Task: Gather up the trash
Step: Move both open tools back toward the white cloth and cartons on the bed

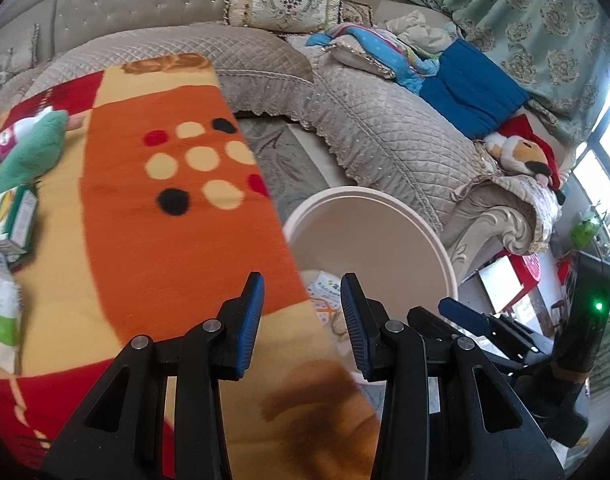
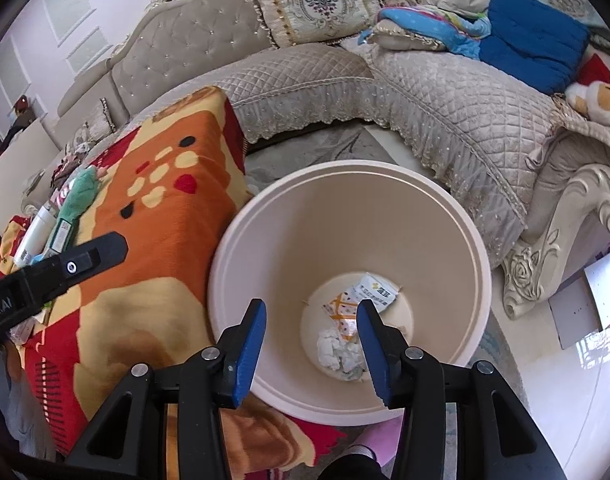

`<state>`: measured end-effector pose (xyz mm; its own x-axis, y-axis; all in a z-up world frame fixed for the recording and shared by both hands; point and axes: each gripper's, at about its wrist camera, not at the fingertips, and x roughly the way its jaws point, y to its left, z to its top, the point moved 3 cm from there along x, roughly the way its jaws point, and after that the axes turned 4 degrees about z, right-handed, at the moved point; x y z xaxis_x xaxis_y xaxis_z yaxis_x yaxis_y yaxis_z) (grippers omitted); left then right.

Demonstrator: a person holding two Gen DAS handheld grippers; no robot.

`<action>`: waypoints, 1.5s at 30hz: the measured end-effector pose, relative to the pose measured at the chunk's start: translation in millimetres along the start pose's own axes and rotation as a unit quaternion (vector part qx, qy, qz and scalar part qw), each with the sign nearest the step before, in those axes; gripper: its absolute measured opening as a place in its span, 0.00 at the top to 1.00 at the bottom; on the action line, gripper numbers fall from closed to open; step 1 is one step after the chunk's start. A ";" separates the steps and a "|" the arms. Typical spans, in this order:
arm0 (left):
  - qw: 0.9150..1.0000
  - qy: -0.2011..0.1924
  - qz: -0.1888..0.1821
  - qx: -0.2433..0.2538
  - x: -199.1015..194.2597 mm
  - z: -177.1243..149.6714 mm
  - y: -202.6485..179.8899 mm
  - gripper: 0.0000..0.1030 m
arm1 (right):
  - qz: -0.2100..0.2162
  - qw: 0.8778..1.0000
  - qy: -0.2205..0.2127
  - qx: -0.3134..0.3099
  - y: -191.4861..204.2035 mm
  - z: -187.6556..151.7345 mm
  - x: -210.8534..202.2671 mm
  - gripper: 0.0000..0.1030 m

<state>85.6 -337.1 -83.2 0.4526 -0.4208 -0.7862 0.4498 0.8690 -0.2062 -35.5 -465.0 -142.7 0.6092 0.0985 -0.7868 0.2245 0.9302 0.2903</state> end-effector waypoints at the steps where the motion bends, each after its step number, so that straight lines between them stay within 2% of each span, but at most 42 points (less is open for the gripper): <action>1: 1.000 -0.002 0.004 -0.002 -2.9 -1.2 4.4 0.64 | 0.002 1.000 0.000 -0.003 4.4 0.4 0.1 0.56; 8: 0.999 -0.007 0.030 -0.020 -22.9 -11.9 39.4 0.63 | 0.022 0.999 -0.001 -0.030 42.2 4.1 0.0 0.53; 12: 0.998 -0.003 0.040 -0.037 -36.4 -20.6 66.1 0.63 | 0.037 0.998 -0.002 -0.052 69.7 4.9 0.4 0.45; 21: 0.994 0.000 0.078 -0.075 -74.7 -43.4 133.1 0.63 | 0.085 0.991 0.016 -0.099 137.6 4.5 15.4 0.45; 29: 0.986 -0.007 0.110 -0.122 -106.2 -60.1 194.6 0.63 | 0.115 0.982 0.034 -0.144 194.4 -2.5 28.6 0.45; 31: 0.985 -0.013 0.106 -0.135 -112.9 -61.8 206.2 0.53 | 0.119 0.981 0.037 -0.149 202.4 -4.4 31.2 0.43; 32: 0.985 -0.018 0.098 -0.144 -117.0 -62.7 213.2 0.44 | 0.122 0.980 0.039 -0.150 206.8 -5.4 32.9 0.41; 33: 0.984 -0.022 0.093 -0.151 -118.9 -62.5 217.5 0.42 | 0.125 0.980 0.041 -0.151 210.5 -6.0 34.4 0.40; 40: 0.974 -0.024 0.110 -0.194 -118.8 -55.7 256.6 0.41 | 0.150 0.972 0.061 -0.172 242.1 -14.5 47.4 0.39; 45: 0.973 -0.019 0.118 -0.198 -104.8 -48.6 262.9 0.41 | 0.153 0.969 0.069 -0.182 251.9 -19.7 51.4 0.39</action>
<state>119.0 -51.9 -83.4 0.5396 -0.1997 -0.8179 0.0008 0.9716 -0.2367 37.4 -218.6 -120.8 0.4921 0.4120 -0.7669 -0.2495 0.9107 0.3291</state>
